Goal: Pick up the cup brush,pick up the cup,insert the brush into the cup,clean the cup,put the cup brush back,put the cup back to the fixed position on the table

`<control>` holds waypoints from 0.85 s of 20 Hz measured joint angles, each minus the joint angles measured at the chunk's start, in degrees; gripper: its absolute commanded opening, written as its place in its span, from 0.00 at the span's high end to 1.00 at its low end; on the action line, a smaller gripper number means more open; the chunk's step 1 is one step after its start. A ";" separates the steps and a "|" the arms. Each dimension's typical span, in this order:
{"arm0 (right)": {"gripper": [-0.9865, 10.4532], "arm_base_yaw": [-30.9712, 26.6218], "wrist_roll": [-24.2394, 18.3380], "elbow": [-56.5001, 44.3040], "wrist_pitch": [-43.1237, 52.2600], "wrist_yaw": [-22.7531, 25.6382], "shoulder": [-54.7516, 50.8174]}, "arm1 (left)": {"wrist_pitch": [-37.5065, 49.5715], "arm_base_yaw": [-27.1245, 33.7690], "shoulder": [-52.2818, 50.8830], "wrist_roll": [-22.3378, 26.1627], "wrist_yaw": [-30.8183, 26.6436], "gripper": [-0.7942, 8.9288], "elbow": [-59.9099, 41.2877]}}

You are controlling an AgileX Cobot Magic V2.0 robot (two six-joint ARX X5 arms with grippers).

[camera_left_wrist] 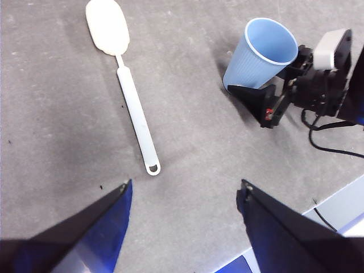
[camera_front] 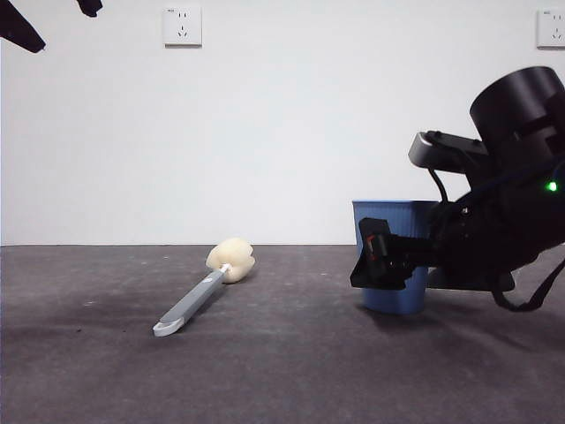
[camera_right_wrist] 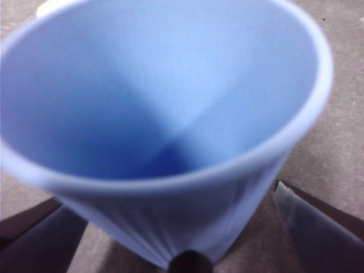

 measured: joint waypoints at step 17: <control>0.44 9.27 5.40 4.42 -69.29 -1.44 -52.17 | -4.66 0.00 0.00 6.32 2.08 0.60 0.00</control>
